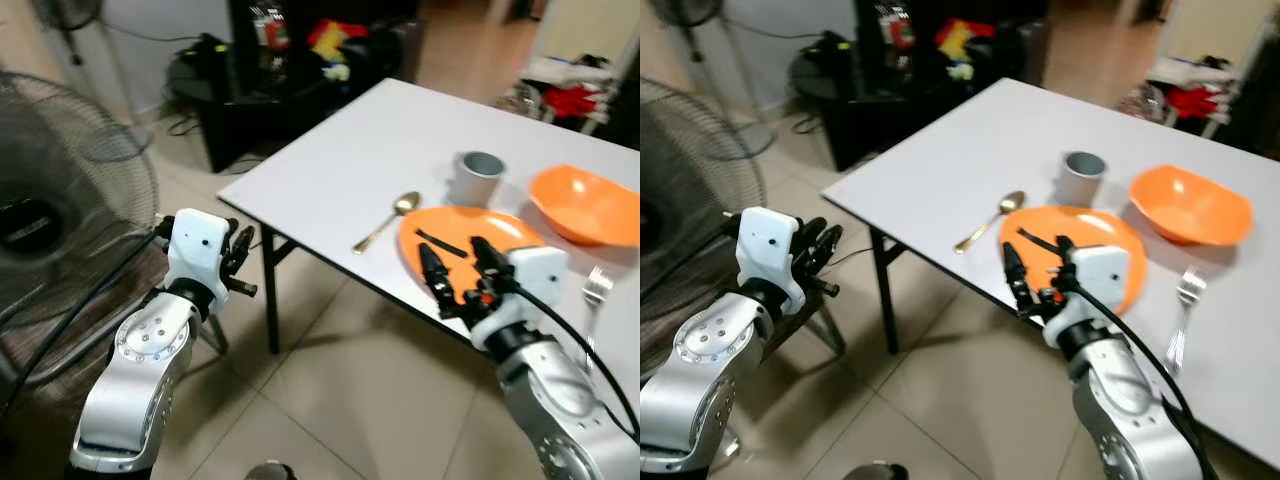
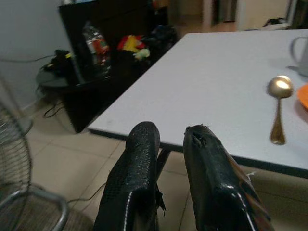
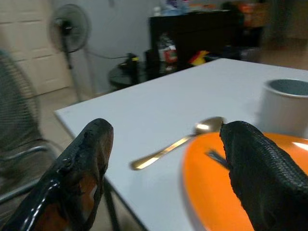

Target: Setting the table

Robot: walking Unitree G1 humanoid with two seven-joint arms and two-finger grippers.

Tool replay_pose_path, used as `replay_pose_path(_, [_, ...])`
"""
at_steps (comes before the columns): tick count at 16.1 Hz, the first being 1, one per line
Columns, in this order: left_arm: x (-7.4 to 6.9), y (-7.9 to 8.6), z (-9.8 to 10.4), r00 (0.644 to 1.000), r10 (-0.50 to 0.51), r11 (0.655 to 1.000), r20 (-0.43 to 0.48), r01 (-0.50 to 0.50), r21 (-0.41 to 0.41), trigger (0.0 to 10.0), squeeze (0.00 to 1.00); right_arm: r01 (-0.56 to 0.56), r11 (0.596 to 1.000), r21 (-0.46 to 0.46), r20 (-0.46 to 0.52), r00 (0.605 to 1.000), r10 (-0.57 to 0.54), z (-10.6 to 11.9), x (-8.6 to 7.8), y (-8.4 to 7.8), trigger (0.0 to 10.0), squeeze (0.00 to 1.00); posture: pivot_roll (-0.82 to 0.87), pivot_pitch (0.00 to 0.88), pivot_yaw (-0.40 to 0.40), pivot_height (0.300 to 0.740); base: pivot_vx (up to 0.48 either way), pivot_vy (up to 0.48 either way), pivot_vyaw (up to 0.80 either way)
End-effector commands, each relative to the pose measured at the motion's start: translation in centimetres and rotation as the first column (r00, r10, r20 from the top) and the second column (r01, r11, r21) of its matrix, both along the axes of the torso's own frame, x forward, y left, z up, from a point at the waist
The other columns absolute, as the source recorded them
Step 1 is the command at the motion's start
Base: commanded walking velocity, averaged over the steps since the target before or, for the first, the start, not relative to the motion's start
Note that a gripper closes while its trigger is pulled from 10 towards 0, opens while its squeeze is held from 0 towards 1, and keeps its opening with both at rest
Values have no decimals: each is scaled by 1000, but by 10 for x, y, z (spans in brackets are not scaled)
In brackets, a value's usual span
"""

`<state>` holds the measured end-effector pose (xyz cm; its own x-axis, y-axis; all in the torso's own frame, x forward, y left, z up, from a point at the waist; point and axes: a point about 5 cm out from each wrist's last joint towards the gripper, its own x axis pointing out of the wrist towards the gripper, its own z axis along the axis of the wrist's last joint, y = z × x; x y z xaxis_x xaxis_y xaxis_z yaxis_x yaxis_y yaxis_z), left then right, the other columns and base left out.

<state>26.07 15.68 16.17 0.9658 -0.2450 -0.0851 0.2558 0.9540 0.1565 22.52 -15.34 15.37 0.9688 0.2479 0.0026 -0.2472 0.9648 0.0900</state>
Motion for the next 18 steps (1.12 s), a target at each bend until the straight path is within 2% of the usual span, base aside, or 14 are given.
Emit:
replay_pose_path(1, [-1, 3, 0, 1000, 18, 1000, -4, -18, 1, 10000, 0, -5, 1000, -10, 12, 1000, 5, 0, 3, 0, 10000, 0, 3, 0, 4, 740, 0, 0, 800])
replay_pose_path(4, [-4, 8, 2, 999, 35, 999, -8, -35, 10, 10000, 0, 7, 1000, 26, 18, 1000, -7, -3, 10, 3, 10000, 0, 27, 0, -9, 740, 0, 0, 800])
replay_pose_path(5, [-5, 9, 1, 999, 43, 999, -20, -43, 2, 10000, 0, 5, 997, 71, 24, 1000, -7, -3, 12, 4, 10000, 0, 33, 0, -9, 740, 0, 0, 800])
replay_pose_path(10, [-7, 10, -6, 995, 68, 997, -66, -70, -27, 10000, 0, 15, 999, 45, 21, 1000, -16, -6, 13, 1, 10000, 0, 23, 0, -4, 740, 0, 0, 800])
replay_pose_path(11, [-6, 10, -5, 995, 77, 997, -69, -77, 4, 10000, 0, 21, 999, 47, 19, 1000, -22, -6, 13, 1, 10000, 0, 21, 0, -2, 740, 0, 0, 800])
replay_pose_path(14, [-5, 10, -5, 992, 89, 996, -91, -90, 0, 10000, 0, 40, 998, 52, 10, 999, -40, -8, 13, 0, 10000, 0, 22, 0, 0, 740, 0, 0, 800])
replay_pose_path(18, [-3, 11, -4, 991, 117, 993, -59, -116, 12, 10000, 0, 71, 996, 49, -30, 997, -69, -16, 15, -3, 10000, 0, 30, 0, -10, 740, 0, 0, 800])
